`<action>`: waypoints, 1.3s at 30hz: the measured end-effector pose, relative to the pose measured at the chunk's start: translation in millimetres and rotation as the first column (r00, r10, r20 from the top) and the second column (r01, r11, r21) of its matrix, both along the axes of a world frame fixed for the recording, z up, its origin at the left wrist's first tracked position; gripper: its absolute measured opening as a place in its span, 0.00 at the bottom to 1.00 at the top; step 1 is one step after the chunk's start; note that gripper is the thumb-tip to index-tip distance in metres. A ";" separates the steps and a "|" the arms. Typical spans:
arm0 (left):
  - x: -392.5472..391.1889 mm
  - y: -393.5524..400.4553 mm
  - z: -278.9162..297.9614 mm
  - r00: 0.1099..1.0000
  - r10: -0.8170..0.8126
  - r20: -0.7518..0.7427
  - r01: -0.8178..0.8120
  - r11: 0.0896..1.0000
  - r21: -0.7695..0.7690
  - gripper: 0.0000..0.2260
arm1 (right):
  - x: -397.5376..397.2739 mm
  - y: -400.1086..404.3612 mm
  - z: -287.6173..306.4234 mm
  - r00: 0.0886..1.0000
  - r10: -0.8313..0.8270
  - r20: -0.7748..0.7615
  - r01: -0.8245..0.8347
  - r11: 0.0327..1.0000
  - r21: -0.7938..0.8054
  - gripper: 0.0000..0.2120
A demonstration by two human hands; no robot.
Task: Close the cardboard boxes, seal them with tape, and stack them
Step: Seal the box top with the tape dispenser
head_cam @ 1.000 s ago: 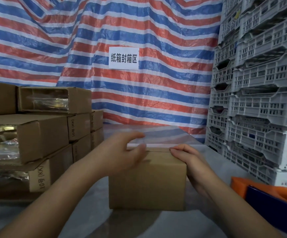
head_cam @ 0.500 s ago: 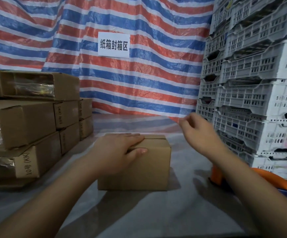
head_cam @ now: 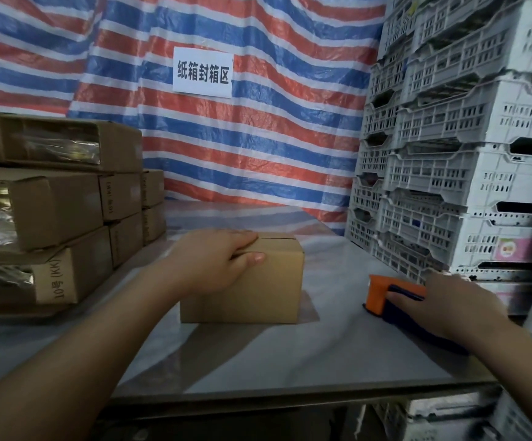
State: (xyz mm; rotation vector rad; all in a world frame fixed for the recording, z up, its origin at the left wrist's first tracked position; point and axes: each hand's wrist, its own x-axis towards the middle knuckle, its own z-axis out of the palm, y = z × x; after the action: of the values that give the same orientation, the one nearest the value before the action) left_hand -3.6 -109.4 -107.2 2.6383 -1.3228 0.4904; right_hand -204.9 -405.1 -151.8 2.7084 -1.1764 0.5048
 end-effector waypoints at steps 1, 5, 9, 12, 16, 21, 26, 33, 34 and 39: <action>-0.2 0.0 0.3 1.000 0.000 -0.002 0.000 1.000 0.000 0.28 | 1.5 -0.5 -3.8 1.000 -0.006 0.003 0.006 1.000 0.013 0.30; -0.5 1.0 -1.0 1.000 -0.004 0.018 0.004 1.000 -0.004 0.28 | 12.8 -0.1 -18.5 0.998 -0.017 0.061 0.021 0.998 -0.055 0.30; -0.7 0.8 -2.3 1.000 -0.014 0.021 0.014 1.000 -0.020 0.27 | 28.5 1.4 -10.0 0.987 0.038 0.158 -0.025 0.996 -0.084 0.33; -3.9 -2.2 -0.7 0.999 -0.026 0.040 0.027 0.999 -0.021 0.27 | 46.5 10.6 25.1 0.914 0.151 0.377 -0.157 0.988 -0.016 0.35; -7.5 -6.1 -0.4 0.998 -0.062 0.015 0.063 0.997 -0.054 0.26 | 72.3 48.5 92.8 0.606 0.183 0.774 -0.539 0.810 0.230 0.31; -0.4 -2.9 11.3 0.872 -0.200 -0.447 0.045 0.942 -0.333 0.20 | 103.6 87.9 146.8 0.510 0.136 0.849 -0.848 0.241 0.471 0.25; 10.8 2.0 26.1 0.580 -0.455 -0.676 -0.184 0.735 -0.653 0.20 | 129.7 103.3 150.0 0.604 0.301 0.738 -0.795 0.162 0.585 0.26; 15.1 7.3 45.9 0.454 -0.556 -0.696 -0.439 0.540 -0.718 0.32 | 139.2 106.1 146.9 0.660 0.389 0.643 -0.745 0.230 0.626 0.29; 15.8 7.9 51.4 0.452 -0.552 -0.701 -0.439 0.546 -0.713 0.31 | 140.5 108.2 148.2 0.653 0.410 0.637 -0.749 0.227 0.622 0.29; 23.0 6.7 68.5 0.364 -0.577 -0.731 -0.467 0.566 -0.679 0.28 | 144.8 111.0 150.2 0.640 0.467 0.611 -0.758 0.253 0.601 0.30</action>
State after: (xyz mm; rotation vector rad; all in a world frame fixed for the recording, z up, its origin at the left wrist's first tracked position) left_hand 19.4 -102.7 -38.7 1.4189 -0.4851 -0.4017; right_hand -60.1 -294.2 -1.6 4.1275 -0.1812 0.5612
